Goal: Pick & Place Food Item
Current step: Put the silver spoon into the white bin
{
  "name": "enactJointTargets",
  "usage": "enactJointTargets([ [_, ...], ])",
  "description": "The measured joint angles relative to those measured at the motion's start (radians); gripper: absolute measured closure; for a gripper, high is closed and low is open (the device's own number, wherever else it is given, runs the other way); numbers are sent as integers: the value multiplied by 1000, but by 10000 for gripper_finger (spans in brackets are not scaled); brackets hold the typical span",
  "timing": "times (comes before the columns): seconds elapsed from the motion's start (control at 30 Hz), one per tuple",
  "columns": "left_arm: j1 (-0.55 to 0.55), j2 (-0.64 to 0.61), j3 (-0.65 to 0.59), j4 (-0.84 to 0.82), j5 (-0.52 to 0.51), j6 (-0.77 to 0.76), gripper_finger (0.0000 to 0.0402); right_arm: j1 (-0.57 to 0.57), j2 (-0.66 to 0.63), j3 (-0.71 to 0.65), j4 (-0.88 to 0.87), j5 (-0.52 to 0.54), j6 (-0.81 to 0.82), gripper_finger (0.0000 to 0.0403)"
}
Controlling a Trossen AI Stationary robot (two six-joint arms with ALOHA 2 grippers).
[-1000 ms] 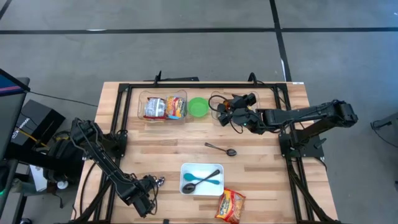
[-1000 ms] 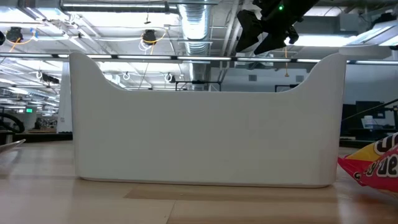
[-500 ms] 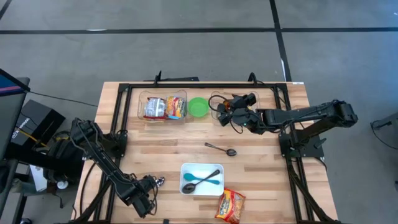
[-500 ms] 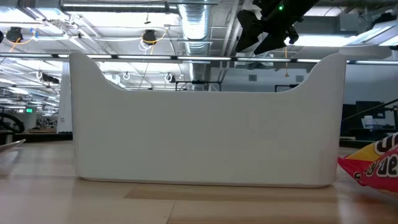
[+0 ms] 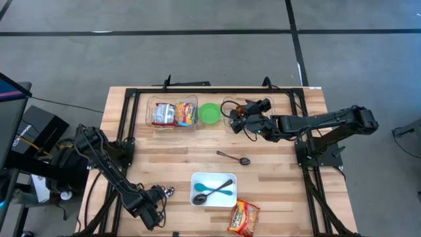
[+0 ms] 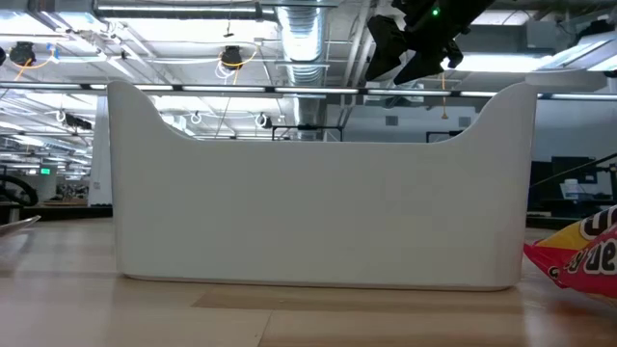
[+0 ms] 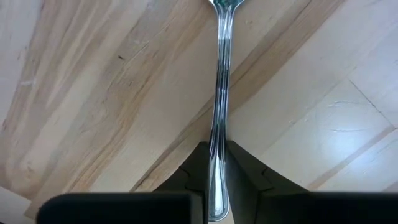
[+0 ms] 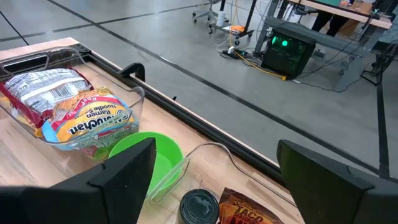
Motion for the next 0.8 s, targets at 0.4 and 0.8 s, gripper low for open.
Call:
enactJointTargets([
  [0.4,0,-61,-1,-2,-81,-24,375,0,0,0,0,0,0,74],
  [0.8,0,-180,0,-2,-359,-5,373,0,0,0,0,1,0,74],
])
